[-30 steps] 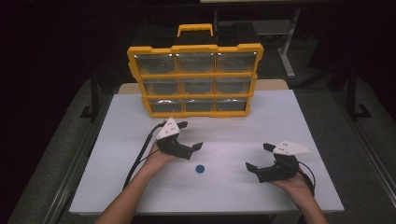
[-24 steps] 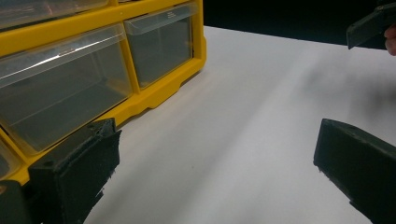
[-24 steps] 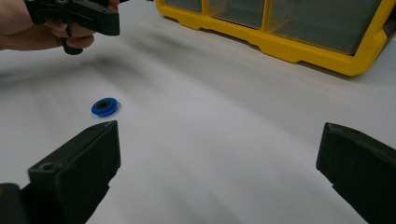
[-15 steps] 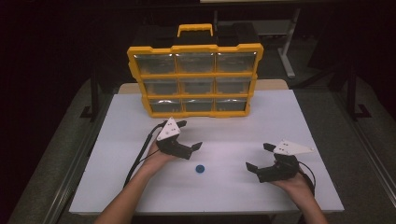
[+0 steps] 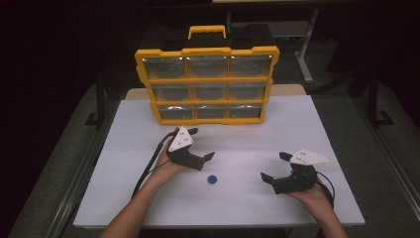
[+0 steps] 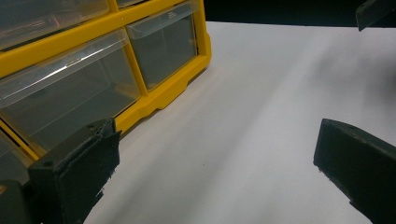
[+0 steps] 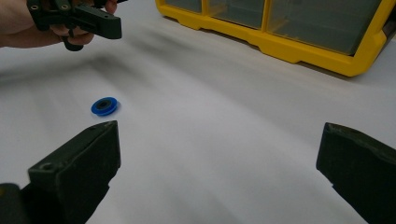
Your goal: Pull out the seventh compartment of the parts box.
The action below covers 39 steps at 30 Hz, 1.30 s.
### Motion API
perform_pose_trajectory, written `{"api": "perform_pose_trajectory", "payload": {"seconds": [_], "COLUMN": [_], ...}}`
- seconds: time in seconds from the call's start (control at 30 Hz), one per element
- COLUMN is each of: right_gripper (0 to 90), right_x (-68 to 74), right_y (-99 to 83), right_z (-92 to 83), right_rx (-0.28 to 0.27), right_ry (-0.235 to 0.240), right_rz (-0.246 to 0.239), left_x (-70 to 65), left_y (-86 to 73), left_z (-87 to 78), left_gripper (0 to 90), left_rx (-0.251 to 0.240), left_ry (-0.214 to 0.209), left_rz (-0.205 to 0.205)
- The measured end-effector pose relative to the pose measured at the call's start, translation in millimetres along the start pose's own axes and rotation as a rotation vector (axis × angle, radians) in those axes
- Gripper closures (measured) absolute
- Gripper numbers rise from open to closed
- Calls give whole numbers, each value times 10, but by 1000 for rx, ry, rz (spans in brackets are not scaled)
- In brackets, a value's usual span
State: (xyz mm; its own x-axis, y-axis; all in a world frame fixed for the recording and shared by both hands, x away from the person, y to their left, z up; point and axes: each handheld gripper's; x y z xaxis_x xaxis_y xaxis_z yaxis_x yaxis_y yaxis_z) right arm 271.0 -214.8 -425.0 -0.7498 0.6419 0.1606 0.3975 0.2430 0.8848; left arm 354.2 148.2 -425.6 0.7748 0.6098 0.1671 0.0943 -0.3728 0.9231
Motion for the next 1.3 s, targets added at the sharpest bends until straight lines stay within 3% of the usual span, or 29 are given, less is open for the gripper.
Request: {"api": "perform_pose_trajectory", "payload": {"seconds": [1.3], "right_gripper": [0], "right_x": [1], "right_y": [-5], "right_z": [-20], "right_rx": [-4], "right_ry": [-2], "right_rz": [-6], "left_x": [-50], "left_y": [16], "left_z": [5], "left_gripper": [2], "left_rx": [13], "left_ry": [33], "left_rz": [128]}}
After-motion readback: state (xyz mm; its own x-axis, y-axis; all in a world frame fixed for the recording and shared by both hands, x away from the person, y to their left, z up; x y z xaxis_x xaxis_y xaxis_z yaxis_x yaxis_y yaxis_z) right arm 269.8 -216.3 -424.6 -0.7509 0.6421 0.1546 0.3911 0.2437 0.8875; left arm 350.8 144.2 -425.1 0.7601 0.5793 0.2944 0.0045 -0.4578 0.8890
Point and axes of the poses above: each handheld gripper's, and its own axes: z roughly forward along the jaws, y roughly out of its top, x roughly to its left, and after that the axes turned 6 degrees about y, right-handed
